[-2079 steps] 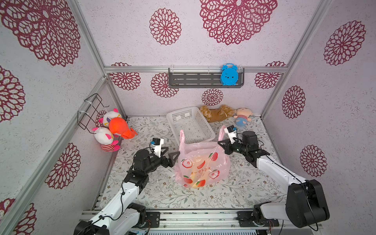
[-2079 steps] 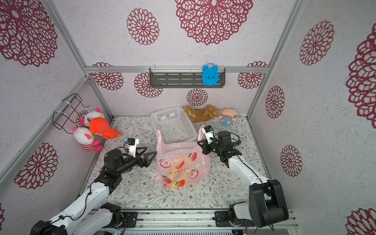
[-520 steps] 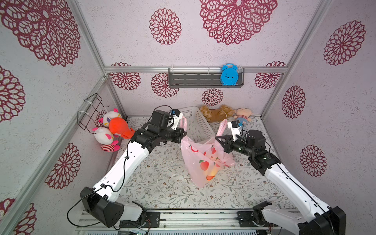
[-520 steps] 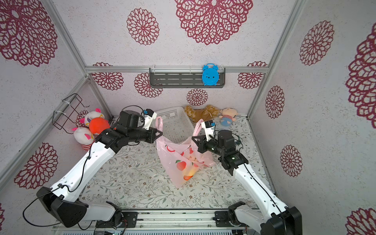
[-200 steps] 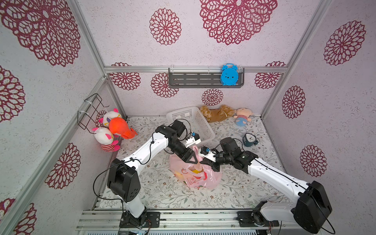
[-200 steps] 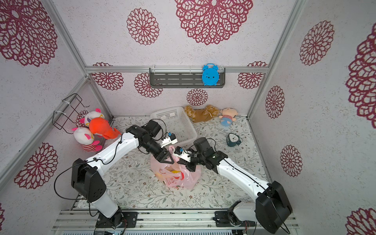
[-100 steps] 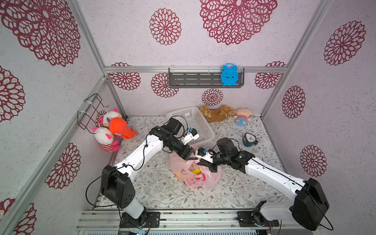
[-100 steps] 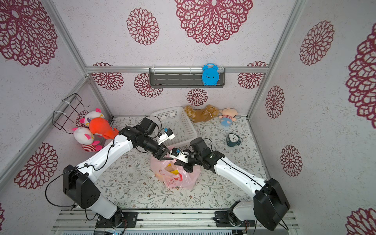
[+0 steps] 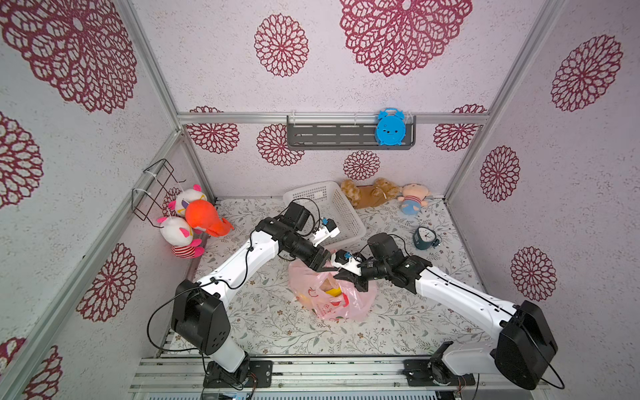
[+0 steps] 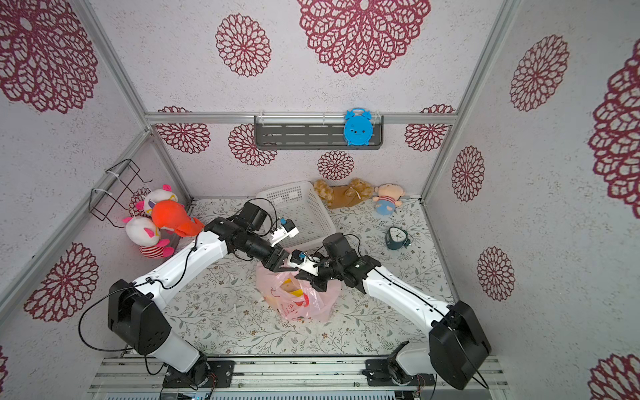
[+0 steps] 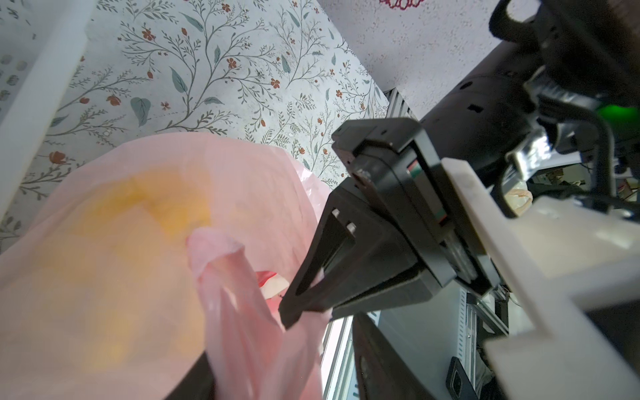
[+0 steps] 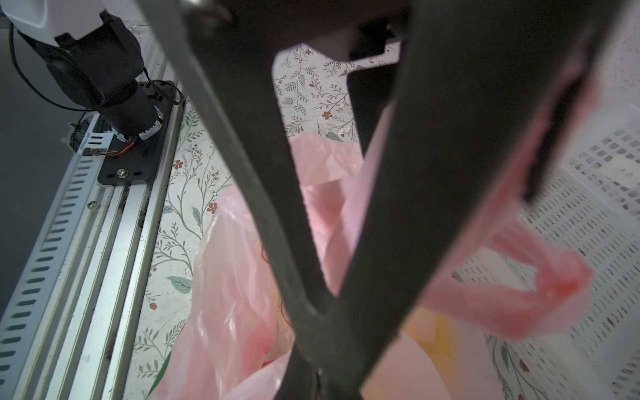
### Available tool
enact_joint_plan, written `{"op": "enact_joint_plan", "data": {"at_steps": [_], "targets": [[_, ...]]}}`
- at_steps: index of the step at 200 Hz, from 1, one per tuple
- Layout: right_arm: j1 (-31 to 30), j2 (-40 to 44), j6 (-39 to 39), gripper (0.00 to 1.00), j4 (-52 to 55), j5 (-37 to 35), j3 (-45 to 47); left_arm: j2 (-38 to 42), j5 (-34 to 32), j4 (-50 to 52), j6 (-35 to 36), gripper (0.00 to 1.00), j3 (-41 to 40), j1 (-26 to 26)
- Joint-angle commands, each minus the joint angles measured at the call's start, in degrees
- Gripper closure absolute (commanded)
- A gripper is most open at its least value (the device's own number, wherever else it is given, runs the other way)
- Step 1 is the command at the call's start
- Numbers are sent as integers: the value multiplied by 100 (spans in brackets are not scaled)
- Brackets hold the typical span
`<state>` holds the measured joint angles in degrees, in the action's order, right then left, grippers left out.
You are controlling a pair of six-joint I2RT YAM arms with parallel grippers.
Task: Place the banana into a plastic bag & tie a knot
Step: Cross the plastic bag at the center of the board.
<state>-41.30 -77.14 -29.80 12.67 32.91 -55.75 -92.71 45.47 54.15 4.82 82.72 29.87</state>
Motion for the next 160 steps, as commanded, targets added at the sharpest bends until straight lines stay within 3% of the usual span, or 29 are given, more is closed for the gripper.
{"op": "enact_joint_plan", "data": {"at_steps": [1, 26, 33, 42, 63, 84, 119, 160], "targets": [[-19, 50, 160, 100, -210, -25, -152, -46, 157, -185, -25, 60, -80, 37], [10, 154, 326, 100, -428, -63, -22, 27, 150, -265, -41, 100, -97, 41], [20, 217, 430, 99, -536, -48, 48, 62, 122, -332, -66, 100, -121, 37], [40, 338, 623, 86, -736, -59, 159, 139, 50, -474, -107, 100, -182, 37], [132, 628, 1139, 65, -1123, 33, 410, 426, -98, -1048, -240, 100, -479, 37], [442, 876, 2078, 55, -1661, 267, 679, 722, -210, -1733, -334, 100, -834, 65], [1113, 916, 3826, 49, -2582, 582, 883, 983, -237, -2220, -333, 100, -1140, 120], [1229, 398, 4981, 54, -3351, 1545, 620, 1001, -319, -2146, -184, 100, -1181, 177]]}}
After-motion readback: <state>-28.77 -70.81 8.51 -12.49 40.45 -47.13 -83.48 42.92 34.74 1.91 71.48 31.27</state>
